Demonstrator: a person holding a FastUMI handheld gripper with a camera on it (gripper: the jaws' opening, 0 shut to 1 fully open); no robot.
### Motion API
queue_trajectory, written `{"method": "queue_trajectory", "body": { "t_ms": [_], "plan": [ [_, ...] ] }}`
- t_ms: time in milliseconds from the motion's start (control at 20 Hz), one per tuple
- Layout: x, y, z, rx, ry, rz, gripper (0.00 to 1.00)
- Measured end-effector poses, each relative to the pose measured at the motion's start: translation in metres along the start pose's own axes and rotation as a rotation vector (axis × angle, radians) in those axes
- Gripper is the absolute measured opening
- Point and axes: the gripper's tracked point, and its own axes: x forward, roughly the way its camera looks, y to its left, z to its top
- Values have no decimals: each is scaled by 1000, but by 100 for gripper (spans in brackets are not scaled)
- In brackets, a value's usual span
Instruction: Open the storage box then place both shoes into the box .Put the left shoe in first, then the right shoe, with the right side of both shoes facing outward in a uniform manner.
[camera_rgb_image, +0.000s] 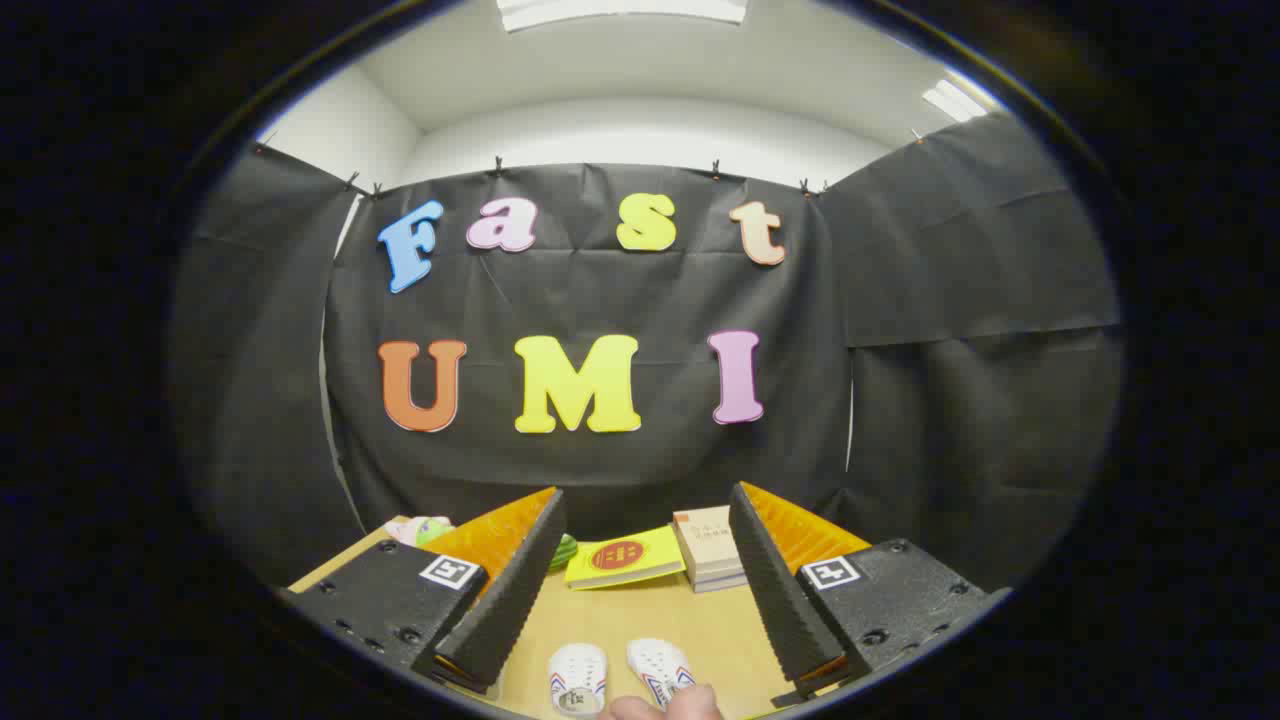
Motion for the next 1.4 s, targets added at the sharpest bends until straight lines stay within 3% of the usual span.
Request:
{"method": "queue_trajectory", "body": {
  "t_ms": [850, 1400],
  "plan": [
    [-10, -2, -8, 45, 52, 31, 100],
    [-3, 18, -35, 90, 144, 131, 100]
  ]
}}
